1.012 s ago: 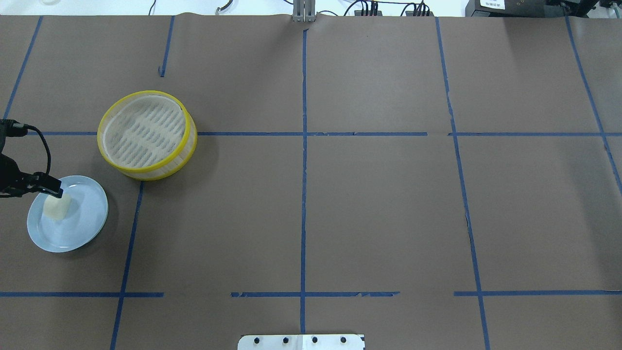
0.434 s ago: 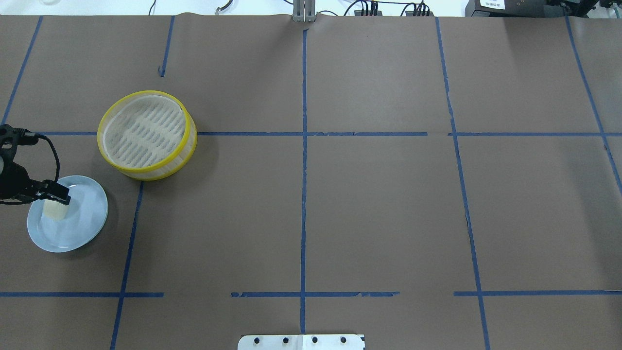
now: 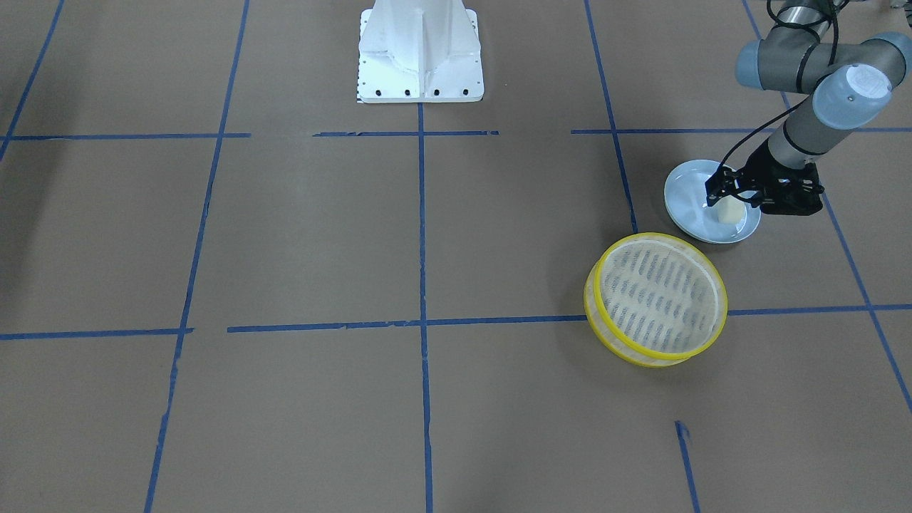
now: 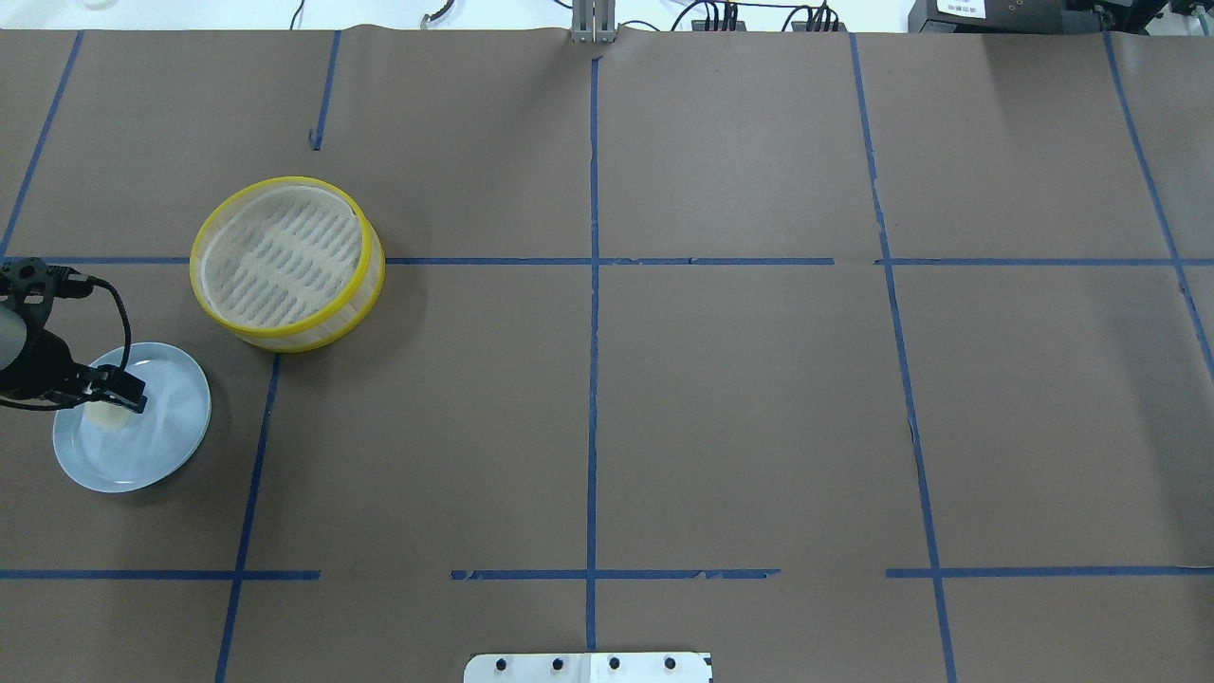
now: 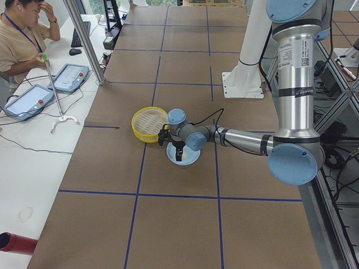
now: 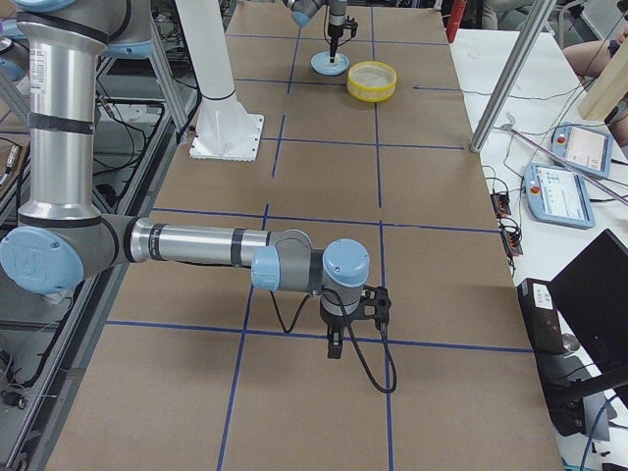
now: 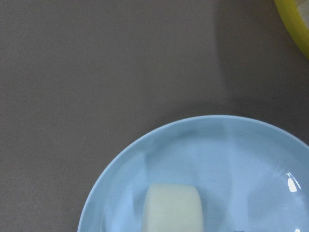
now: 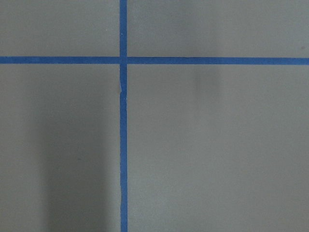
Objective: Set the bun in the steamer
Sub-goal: 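Close the left gripper on the bun and lift it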
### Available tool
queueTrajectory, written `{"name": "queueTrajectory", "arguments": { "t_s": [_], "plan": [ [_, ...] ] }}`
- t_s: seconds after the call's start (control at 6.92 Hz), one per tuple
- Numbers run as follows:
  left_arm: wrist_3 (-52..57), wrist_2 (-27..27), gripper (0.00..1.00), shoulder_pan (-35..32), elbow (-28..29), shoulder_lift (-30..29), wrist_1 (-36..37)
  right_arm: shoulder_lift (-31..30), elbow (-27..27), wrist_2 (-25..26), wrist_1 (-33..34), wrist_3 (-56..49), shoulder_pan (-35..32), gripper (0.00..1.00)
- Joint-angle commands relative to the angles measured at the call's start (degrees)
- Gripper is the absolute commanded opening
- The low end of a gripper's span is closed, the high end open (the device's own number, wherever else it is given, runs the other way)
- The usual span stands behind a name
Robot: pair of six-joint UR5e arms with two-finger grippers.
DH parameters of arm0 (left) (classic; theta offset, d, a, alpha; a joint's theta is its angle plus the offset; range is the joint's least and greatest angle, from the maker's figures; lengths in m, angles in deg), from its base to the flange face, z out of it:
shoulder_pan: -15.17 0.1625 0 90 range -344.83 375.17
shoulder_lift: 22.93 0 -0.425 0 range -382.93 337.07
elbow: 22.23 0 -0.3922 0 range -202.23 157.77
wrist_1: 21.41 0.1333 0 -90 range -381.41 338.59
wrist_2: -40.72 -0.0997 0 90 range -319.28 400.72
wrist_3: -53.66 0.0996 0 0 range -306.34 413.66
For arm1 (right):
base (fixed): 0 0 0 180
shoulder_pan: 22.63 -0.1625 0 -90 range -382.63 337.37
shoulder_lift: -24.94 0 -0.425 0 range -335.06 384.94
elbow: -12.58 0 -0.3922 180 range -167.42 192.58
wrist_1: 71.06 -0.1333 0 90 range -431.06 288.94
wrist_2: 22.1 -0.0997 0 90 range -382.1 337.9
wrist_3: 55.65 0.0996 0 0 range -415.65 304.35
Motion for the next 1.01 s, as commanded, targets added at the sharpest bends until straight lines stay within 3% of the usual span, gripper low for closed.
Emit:
{"name": "queueTrajectory", "arguments": {
  "t_s": [0.0,0.43,0.58,0.87],
  "plan": [
    [0.03,0.00,0.84,0.11,1.35,-1.50,0.00,0.00,0.00,0.00,0.00,0.00,0.00,1.00],
    [-0.06,0.53,0.47,0.28,0.74,-0.98,0.26,0.00,0.00,0.00,0.00,0.00,0.00,1.00],
    [-0.06,0.53,0.40,0.37,0.65,-0.81,0.35,0.00,0.00,0.00,0.00,0.00,0.00,1.00],
    [-0.15,0.53,0.37,-0.06,-1.88,-0.72,0.52,0.00,0.00,0.00,0.00,0.00,0.00,1.00]
  ]
}}
